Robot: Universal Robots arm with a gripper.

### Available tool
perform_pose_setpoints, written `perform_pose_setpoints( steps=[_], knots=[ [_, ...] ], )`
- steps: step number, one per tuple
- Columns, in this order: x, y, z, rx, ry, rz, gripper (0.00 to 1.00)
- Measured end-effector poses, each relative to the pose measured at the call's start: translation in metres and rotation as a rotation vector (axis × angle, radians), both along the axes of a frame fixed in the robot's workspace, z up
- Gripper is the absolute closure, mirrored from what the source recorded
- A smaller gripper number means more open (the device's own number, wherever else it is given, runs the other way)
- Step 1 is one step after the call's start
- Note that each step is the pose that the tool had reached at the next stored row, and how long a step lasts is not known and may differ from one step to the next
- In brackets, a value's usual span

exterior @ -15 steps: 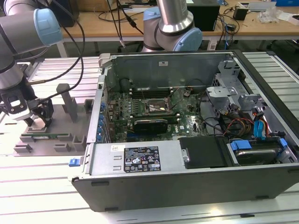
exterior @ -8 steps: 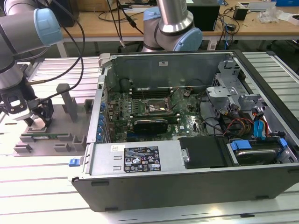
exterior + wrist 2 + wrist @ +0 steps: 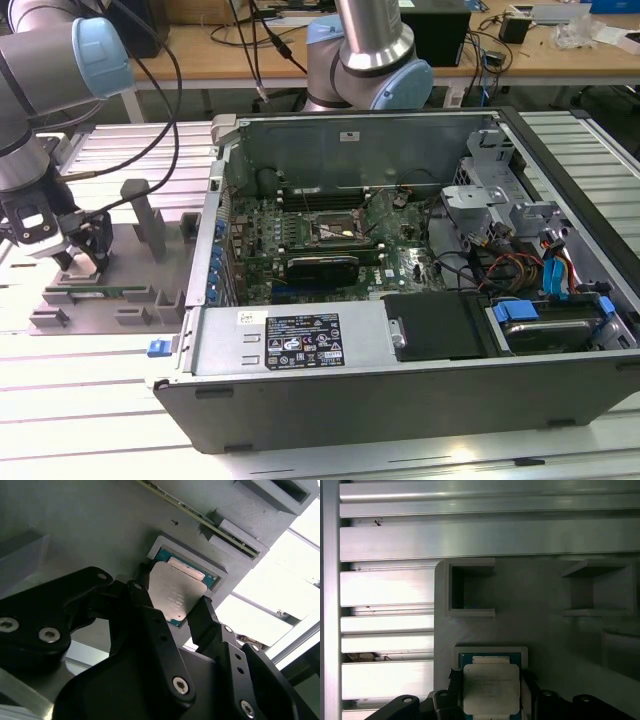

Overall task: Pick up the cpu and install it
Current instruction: 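Pick up the cpu and move it towards the insertion slot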

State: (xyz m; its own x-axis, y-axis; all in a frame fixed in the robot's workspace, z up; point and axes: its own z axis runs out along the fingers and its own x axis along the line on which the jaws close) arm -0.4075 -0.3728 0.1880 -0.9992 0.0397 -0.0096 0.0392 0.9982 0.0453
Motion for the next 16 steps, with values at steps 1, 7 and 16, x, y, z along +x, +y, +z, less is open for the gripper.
perform_pose_setpoints(
  steps=[1, 7, 16],
  knots=[
    [0.0, 0.0, 0.0, 0.0001, 0.0, 0.0, 0.46],
    [0.0, 0.0, 0.0039, 0.0, 0.0, 0.0, 0.46],
    [0.0, 0.0, 0.0218, 0.0, 0.0, 0.0, 0.46]
  ],
)
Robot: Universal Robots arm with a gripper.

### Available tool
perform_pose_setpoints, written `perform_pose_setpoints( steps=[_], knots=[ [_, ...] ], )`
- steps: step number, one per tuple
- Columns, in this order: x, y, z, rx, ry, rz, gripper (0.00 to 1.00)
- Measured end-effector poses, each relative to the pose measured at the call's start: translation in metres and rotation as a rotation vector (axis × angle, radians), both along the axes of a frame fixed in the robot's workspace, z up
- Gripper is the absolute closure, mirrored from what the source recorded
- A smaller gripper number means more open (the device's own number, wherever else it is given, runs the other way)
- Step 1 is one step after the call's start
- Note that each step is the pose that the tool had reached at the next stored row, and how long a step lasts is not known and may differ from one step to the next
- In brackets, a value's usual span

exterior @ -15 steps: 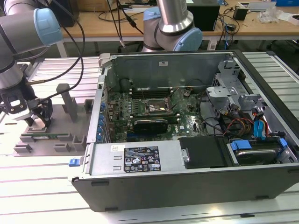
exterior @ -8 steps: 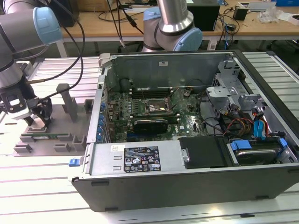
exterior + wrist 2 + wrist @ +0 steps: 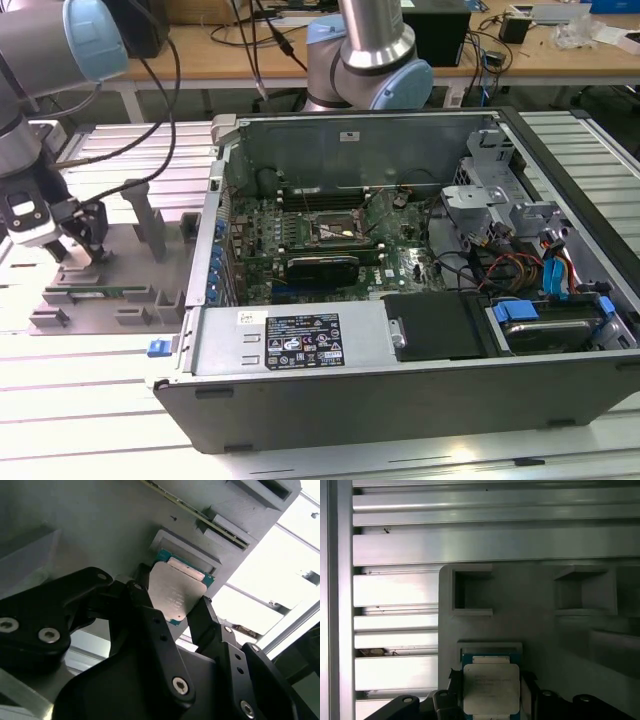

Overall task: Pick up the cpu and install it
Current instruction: 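Pick up the cpu and move it towards the insertion slot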

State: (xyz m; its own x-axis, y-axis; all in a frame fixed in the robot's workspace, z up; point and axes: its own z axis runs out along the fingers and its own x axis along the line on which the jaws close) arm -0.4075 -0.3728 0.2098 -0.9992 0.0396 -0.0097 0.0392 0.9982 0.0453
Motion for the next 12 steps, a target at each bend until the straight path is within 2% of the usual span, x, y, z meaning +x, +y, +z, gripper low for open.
perform_pose_setpoints(
  steps=[6, 12],
  knots=[
    [0.0, 0.0, 0.0201, 0.0, -0.0001, 0.0, 0.46],
    [0.0, 0.0, 0.0348, 0.0, -0.0003, 0.0, 0.46]
  ],
)
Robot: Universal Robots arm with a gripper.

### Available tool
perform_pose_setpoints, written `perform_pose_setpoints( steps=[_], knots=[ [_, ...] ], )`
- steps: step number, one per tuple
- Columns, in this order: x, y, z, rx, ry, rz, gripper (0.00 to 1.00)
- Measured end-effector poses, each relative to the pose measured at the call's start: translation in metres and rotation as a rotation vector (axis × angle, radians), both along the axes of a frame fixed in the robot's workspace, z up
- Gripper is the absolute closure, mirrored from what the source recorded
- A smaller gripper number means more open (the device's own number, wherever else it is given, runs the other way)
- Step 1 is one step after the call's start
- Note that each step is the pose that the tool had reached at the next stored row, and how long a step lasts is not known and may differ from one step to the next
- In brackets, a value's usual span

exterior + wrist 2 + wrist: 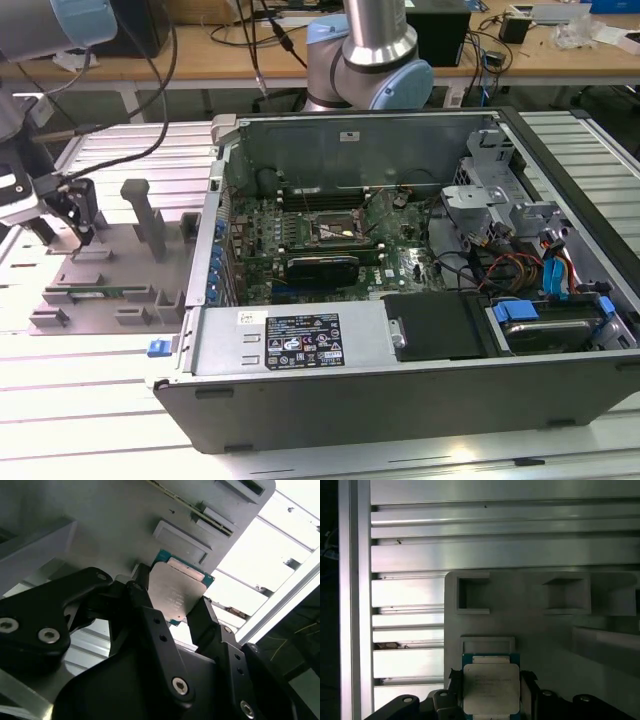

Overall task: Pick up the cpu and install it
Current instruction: 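Pick up the cpu and move it towards the insertion slot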

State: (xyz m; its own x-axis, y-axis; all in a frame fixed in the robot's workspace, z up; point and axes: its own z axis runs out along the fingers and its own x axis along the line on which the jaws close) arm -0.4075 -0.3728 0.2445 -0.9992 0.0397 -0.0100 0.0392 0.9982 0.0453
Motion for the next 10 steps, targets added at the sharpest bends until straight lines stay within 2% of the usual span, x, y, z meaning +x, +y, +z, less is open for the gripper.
perform_pose_setpoints(
  steps=[10],
  knots=[
    [0.0, 0.0, 0.0313, 0.0, -0.0013, 0.0, 0.46]
  ],
)
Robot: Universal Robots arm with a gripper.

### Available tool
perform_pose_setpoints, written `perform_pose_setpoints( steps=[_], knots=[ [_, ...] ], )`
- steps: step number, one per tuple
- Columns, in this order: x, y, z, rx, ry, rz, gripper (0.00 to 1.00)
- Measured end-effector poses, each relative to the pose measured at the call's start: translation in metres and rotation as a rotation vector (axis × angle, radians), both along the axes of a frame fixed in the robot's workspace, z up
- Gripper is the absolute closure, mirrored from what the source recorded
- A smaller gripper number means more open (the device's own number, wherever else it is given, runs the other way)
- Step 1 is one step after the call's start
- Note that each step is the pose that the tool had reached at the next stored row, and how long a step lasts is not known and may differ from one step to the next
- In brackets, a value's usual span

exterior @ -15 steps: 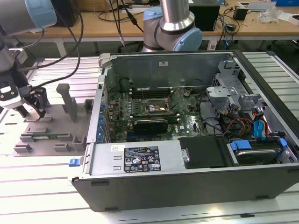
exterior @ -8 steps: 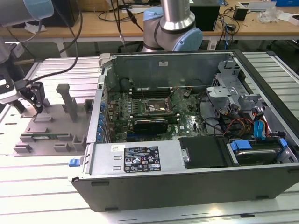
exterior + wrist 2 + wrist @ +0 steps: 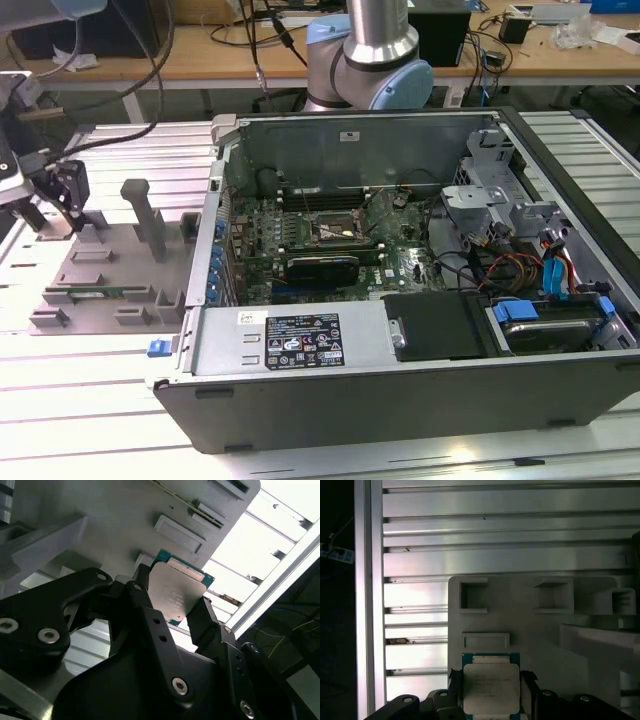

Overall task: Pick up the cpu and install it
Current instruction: 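Pick up the cpu and move it towards the insertion slot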

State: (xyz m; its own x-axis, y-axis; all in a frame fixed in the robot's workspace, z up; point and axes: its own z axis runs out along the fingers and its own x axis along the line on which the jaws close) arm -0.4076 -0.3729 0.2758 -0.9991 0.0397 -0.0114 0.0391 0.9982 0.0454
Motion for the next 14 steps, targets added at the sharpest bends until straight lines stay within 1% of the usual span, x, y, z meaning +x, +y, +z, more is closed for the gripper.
perform_pose_setpoints(
  steps=[9, 11, 14],
  knots=[
    [0.0, 0.0001, 0.0232, 0.0, -0.0014, 0.0, 0.46],
    [0.0, 0.0001, 0.0328, 0.0, -0.0019, 0.0, 0.46],
    [0.0, 0.0002, 0.0403, 0.0, -0.0021, 0.0, 0.46]
  ],
)
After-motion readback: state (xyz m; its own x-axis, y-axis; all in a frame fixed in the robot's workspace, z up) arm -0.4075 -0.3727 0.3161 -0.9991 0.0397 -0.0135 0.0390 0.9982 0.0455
